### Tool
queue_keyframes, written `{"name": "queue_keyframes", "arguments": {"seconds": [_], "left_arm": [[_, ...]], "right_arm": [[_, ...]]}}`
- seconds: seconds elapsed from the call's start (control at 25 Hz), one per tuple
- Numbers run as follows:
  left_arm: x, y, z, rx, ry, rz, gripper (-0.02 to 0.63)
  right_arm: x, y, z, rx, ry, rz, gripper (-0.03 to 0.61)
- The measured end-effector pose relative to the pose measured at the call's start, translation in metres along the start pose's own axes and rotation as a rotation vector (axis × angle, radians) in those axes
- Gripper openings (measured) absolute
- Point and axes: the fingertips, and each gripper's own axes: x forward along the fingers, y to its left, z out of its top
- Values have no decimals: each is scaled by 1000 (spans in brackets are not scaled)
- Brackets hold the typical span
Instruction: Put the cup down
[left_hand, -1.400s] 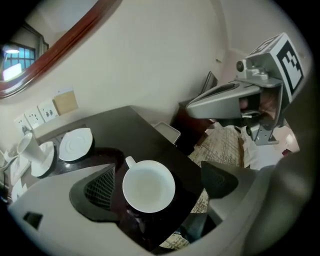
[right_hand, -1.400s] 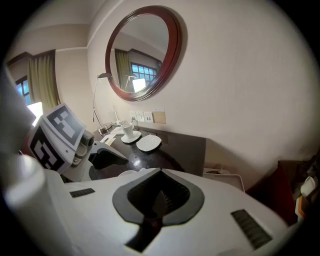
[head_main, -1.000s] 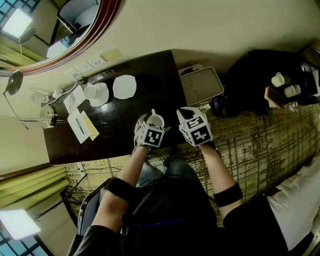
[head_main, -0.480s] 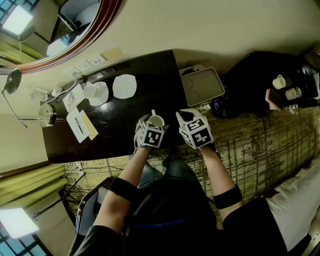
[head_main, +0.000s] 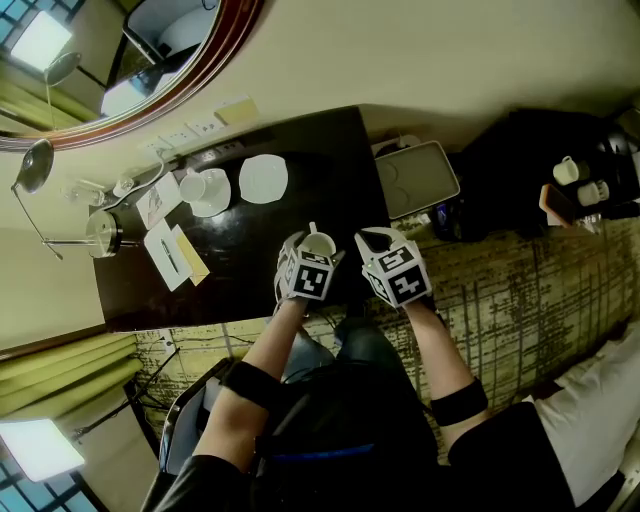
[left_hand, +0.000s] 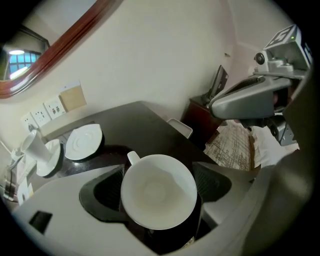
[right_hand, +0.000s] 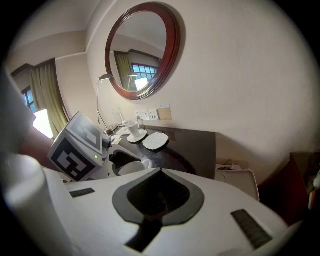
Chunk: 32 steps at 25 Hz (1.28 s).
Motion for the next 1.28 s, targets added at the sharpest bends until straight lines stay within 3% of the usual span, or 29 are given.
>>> {"name": "queue_keyframes", "arguments": {"seconds": [0.24,0.68,0.88,1.28], "left_arm": [[-21,40,27,27,-28,13,423],[-37,154,89,83,-49,48,423],[-35,188,110,115,-65,11,423],[-10,226,107,151,-57,-13,423]], "right_arm": [[15,22,19,-9,-15,16,0],[63,88,73,-2,-20,76,0],[103,115,89,-8,-21,109,0],[170,145,98,-30,9,161,0]]}}
